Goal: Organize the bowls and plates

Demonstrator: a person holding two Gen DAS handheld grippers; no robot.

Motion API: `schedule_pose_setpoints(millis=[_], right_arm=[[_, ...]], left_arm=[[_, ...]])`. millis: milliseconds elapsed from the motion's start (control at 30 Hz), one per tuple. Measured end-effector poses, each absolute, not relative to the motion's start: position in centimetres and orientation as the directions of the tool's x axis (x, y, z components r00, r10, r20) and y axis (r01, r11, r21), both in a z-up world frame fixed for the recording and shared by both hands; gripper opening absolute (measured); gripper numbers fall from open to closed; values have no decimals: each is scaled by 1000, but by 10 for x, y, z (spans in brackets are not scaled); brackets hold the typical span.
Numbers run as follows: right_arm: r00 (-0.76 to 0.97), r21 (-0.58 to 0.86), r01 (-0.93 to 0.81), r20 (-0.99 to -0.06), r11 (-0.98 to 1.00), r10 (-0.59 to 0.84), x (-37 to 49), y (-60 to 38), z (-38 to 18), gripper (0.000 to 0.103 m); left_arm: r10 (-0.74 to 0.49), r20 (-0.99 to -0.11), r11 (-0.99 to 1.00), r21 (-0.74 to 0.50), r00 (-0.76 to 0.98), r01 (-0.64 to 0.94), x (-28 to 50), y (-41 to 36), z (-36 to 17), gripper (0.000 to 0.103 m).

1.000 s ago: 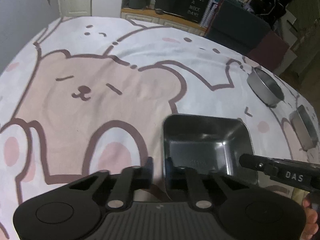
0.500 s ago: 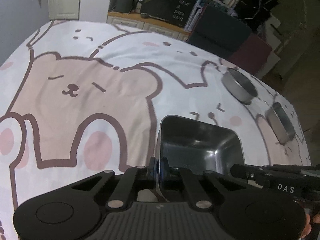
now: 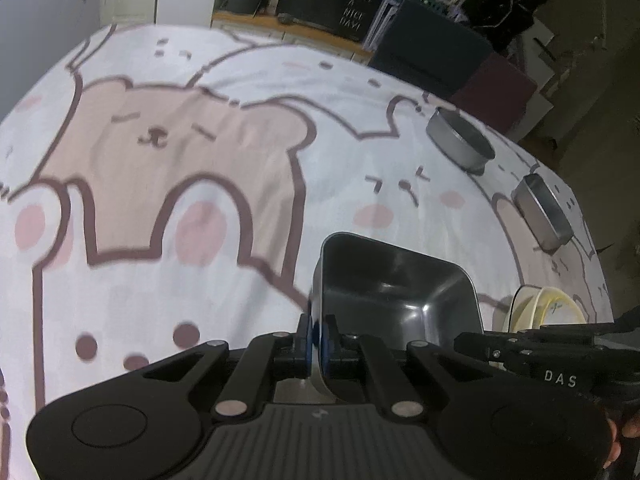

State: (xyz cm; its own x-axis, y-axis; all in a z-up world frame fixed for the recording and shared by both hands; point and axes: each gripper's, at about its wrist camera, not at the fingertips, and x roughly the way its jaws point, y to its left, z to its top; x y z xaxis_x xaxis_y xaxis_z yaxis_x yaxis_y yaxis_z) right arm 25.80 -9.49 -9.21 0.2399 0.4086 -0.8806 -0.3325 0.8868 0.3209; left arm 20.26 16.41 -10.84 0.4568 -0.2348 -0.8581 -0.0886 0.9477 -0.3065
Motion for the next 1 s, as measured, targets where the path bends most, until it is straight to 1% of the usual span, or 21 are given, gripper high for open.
schedule_pose_setpoints(millis=[167,367,600,1000], right_arm=[[202,283,-363,-906,888,371,250,-87,-103,10],[166,276,-386,-918,880,361,249,-78,-115,11],[149,295,-401,-913,867,379,252,-68,-120,11],[125,296,-411,-919,862,375,246,-63,-121,12]], left_arm=[[-218,-884,958,-276,414,-84,200,161,-121,5],[-194,-904,968,-239,380,-75,198,161,-130,5],[-188,-904,963,-247,383,-109,196,174,-133,5],[-175,-907,967,-231,384,-107,197,172,-134,5]])
